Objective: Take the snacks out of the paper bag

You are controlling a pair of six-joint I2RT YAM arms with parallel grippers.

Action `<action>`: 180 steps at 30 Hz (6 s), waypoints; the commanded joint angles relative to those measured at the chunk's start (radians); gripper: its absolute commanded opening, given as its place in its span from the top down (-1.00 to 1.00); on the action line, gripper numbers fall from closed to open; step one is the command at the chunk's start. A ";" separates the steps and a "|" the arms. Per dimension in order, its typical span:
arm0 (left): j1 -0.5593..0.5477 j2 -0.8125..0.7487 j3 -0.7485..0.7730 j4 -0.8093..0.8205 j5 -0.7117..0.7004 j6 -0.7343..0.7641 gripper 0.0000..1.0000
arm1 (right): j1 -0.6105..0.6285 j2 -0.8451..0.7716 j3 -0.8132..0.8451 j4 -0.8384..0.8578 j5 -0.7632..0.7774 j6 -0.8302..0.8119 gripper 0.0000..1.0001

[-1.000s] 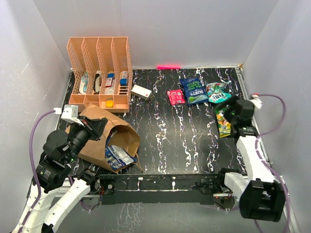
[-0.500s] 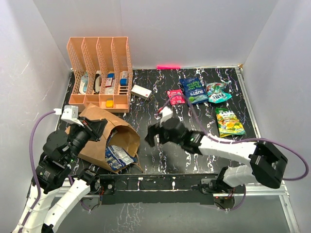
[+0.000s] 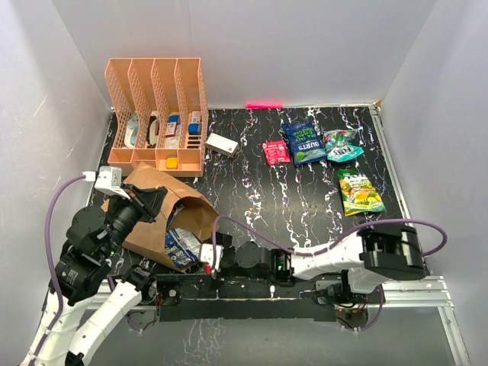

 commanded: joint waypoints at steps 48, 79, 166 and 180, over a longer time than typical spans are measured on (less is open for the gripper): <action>-0.002 -0.021 0.011 -0.004 -0.019 0.009 1.00 | 0.010 0.196 0.147 0.277 0.192 -0.337 0.84; -0.004 -0.009 0.008 0.002 -0.020 0.014 1.00 | -0.506 -0.547 0.113 -0.445 0.694 0.165 0.84; -0.004 -0.042 -0.010 -0.011 0.009 0.000 1.00 | -1.330 -0.798 -0.132 -0.615 -0.505 0.766 -0.97; -0.004 -0.049 -0.009 -0.017 0.005 -0.019 1.00 | -0.486 -0.333 0.029 -0.462 -0.165 0.719 -0.97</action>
